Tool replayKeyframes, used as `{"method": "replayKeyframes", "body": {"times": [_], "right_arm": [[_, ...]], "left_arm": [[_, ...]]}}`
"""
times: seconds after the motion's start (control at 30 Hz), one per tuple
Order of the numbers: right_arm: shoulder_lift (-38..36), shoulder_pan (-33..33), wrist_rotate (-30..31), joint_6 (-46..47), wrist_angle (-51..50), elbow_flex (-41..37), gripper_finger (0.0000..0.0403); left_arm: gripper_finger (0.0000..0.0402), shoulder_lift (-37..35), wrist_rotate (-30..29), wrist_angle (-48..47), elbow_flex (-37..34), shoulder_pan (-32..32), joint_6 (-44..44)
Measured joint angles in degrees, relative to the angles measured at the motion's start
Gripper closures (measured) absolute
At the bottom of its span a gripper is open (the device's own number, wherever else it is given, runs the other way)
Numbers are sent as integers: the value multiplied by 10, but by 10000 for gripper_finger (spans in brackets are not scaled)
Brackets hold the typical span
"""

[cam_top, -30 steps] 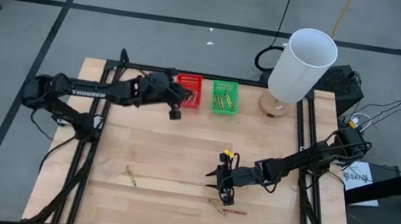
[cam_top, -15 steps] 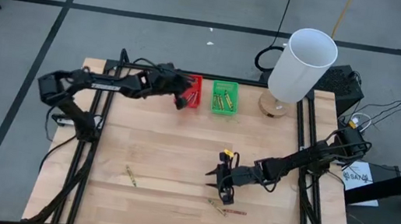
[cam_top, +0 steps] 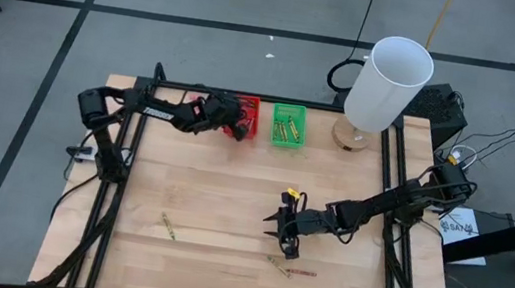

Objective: Sort crayons
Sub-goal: Put the red crayon into the red bin, then put the green crayon into the green bin

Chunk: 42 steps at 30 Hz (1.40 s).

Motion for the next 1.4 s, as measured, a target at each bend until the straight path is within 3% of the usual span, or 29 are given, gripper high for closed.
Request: {"method": "replayKeyframes", "body": {"times": [0.23, 0.5, 0.77, 0.97, 1.07, 1.2, 1.4], "right_arm": [[0, -2, 0, -1, 5, 0, 259], [0, -2, 0, -1, 19, 0, 259], [-13, 0, 0, 69, -30, 0, 259], [-56, 24, -4, 150, -112, 0, 259], [-72, 43, -25, 191, -134, 0, 257], [-73, 83, -48, 253, -140, 0, 249], [-73, 146, -12, 328, -149, 0, 239]], "left_arm": [[380, 0, -13, 1, 0, 11, -58], [298, 0, -12, 16, 0, 16, -78], [256, -73, 83, -11, 1, -17, -58], [256, -156, 75, -90, 1, -114, -53], [256, -180, 31, -130, 1, -184, -66], [256, -193, -41, -181, 1, -284, -84], [256, -193, -56, -197, 1, -421, -112]]}}
